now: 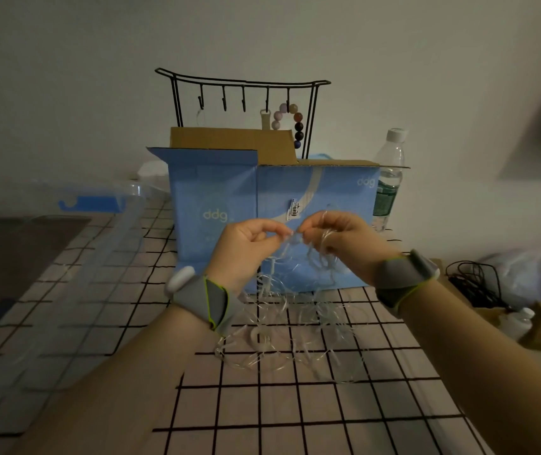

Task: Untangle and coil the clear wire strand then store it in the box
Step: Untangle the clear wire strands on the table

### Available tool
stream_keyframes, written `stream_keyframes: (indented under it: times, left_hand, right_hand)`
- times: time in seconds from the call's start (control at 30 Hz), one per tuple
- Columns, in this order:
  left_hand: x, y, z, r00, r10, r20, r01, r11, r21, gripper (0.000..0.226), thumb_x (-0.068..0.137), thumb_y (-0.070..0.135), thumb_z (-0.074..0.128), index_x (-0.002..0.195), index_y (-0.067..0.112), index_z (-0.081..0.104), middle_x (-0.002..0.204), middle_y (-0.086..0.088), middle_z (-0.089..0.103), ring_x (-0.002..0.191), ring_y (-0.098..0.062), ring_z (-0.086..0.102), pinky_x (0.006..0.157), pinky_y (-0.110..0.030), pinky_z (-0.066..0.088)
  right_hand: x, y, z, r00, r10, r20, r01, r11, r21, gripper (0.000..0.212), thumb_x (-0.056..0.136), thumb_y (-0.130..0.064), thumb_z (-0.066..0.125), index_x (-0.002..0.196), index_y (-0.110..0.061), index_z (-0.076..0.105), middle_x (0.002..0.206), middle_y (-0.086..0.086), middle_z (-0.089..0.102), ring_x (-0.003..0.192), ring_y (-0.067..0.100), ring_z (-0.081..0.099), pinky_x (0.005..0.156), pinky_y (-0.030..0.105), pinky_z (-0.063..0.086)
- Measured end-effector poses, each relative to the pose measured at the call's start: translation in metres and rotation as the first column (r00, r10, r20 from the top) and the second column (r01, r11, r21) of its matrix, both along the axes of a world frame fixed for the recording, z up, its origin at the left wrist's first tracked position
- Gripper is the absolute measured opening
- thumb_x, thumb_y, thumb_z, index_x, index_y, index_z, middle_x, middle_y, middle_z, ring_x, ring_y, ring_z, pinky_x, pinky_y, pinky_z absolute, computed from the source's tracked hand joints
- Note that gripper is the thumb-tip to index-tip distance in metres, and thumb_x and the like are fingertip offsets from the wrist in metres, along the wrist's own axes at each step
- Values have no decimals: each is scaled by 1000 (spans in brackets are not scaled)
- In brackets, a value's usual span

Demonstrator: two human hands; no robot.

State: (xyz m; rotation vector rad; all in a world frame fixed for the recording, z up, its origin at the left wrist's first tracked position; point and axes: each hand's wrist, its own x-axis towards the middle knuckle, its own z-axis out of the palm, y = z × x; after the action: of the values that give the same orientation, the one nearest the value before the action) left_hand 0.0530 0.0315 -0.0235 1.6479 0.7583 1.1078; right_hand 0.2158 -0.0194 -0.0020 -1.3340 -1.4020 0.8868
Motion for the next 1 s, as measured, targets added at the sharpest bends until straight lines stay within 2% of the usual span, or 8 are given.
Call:
stream_keyframes:
  times: [0.23, 0.37, 0.47, 0.53, 0.63, 0.73, 0.87, 1.0]
  left_hand:
    - [-10, 11, -2, 986, 152, -65, -152, 988, -9, 30, 91, -2, 42, 73, 21, 49, 55, 5, 44, 34, -2, 40, 40, -13, 34]
    - [-9, 11, 2, 996, 84, 9, -81, 983, -162, 28, 93, -1, 29, 77, 21, 35, 69, -5, 59, 48, -11, 60, 49, -18, 40]
    - [-8, 8, 5, 999, 39, 24, -35, 989, -146, 28, 93, -1, 28, 76, 20, 33, 76, -6, 65, 54, -11, 64, 56, -21, 41]
    - [-8, 8, 6, 999, 22, 36, -17, 990, -143, 27, 93, -1, 28, 76, 19, 33, 78, -5, 66, 55, -11, 65, 58, -22, 42]
    - [-7, 6, 11, 998, -11, 66, 20, 988, -152, 27, 94, -1, 28, 76, 18, 33, 76, -7, 67, 58, -14, 67, 59, -23, 46]
    - [-5, 1, 19, 992, -42, 120, 62, 983, -172, 26, 94, -2, 28, 77, 17, 34, 74, -10, 65, 58, -17, 68, 57, -23, 51]
    - [-5, -5, 32, 974, -32, 224, 77, 978, -196, 24, 94, -3, 26, 80, 15, 34, 68, -11, 62, 50, -20, 64, 49, -26, 51]
    - [-10, 1, 29, 971, 158, 177, -125, 975, -181, 26, 92, -2, 25, 78, 18, 34, 69, -7, 61, 28, -9, 28, 34, -15, 19]
  right_hand:
    - [18, 0, -3, 929, -152, -337, 131, 988, -84, 29, 95, 1, 34, 82, -7, 59, 54, 2, 39, 47, 12, 34, 48, 22, 29]
    - [26, 3, -8, 949, -313, 25, 306, 901, -307, 27, 87, 6, 40, 100, 0, 63, 64, 10, 47, 56, 17, 41, 55, 25, 35]
    - [29, 0, -12, 962, -208, 177, 267, 849, -455, 39, 83, 6, 49, 120, -6, 55, 111, 16, 61, 98, 26, 58, 81, 28, 47]
    - [25, -5, -9, 971, -161, 179, 228, 856, -464, 50, 83, 6, 47, 130, -10, 46, 137, 14, 46, 125, 28, 44, 96, 30, 38]
    - [13, -11, 3, 951, -41, 307, 140, 941, -308, 66, 83, 8, 45, 142, -18, 29, 151, 5, 24, 139, 24, 22, 98, 30, 27]
    - [-12, -10, 13, 961, 83, 265, -43, 987, -152, 42, 88, 1, 51, 125, -19, 50, 132, 4, 49, 126, 17, 42, 102, 30, 34]
    - [-28, -1, 12, 880, 143, 453, -141, 989, -39, 16, 91, -5, 52, 98, 2, 64, 85, 9, 65, 80, 18, 62, 87, 32, 50]
    - [-23, -4, 18, 982, 108, 152, -103, 994, -42, 18, 94, -6, 46, 85, -4, 61, 59, 5, 61, 49, 10, 57, 55, 22, 51]
